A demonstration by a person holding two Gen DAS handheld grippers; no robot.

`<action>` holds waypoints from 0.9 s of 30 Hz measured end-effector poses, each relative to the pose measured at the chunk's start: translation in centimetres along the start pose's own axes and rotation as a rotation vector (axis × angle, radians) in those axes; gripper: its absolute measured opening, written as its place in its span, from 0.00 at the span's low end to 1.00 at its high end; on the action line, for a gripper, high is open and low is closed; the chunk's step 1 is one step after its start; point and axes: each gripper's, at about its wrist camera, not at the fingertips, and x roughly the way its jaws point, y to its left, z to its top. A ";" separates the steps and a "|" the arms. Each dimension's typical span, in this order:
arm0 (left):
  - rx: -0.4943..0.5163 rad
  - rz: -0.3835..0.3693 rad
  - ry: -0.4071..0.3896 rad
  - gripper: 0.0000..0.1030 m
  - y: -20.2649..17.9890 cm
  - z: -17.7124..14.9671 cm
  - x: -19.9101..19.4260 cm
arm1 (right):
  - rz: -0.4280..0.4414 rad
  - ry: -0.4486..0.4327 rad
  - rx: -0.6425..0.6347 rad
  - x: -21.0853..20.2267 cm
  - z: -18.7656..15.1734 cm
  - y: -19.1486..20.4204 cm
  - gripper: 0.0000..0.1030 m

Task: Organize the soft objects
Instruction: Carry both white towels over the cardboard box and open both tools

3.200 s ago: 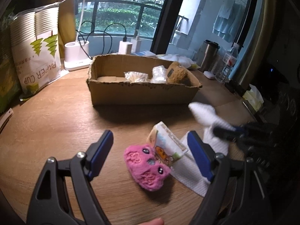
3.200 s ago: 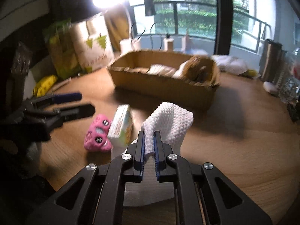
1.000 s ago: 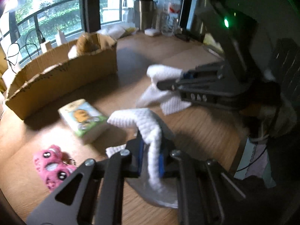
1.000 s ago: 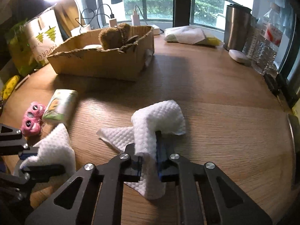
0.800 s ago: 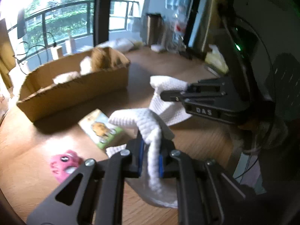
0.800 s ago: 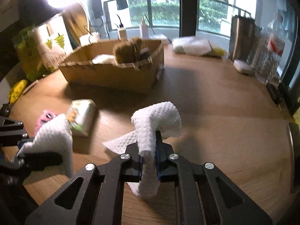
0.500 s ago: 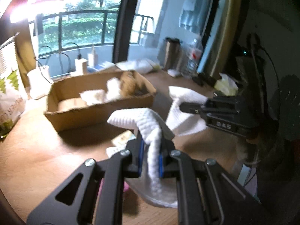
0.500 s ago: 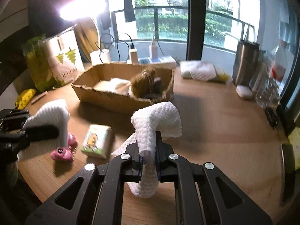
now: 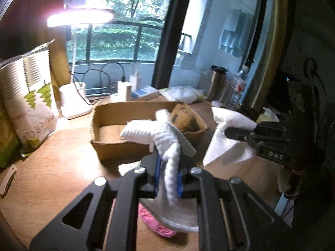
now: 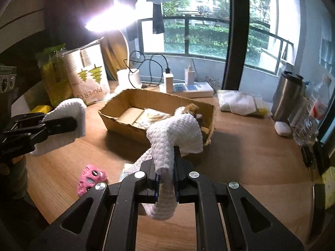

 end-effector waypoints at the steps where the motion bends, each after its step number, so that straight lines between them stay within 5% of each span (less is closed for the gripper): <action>1: -0.009 0.003 -0.003 0.12 0.4 0.2 -0.1 | 0.004 -0.004 -0.006 0.0 0.3 0.3 0.11; 27: 0.005 0.098 -0.126 0.12 5.4 7.5 2.0 | 0.057 -0.102 -0.032 2.4 6.3 1.5 0.11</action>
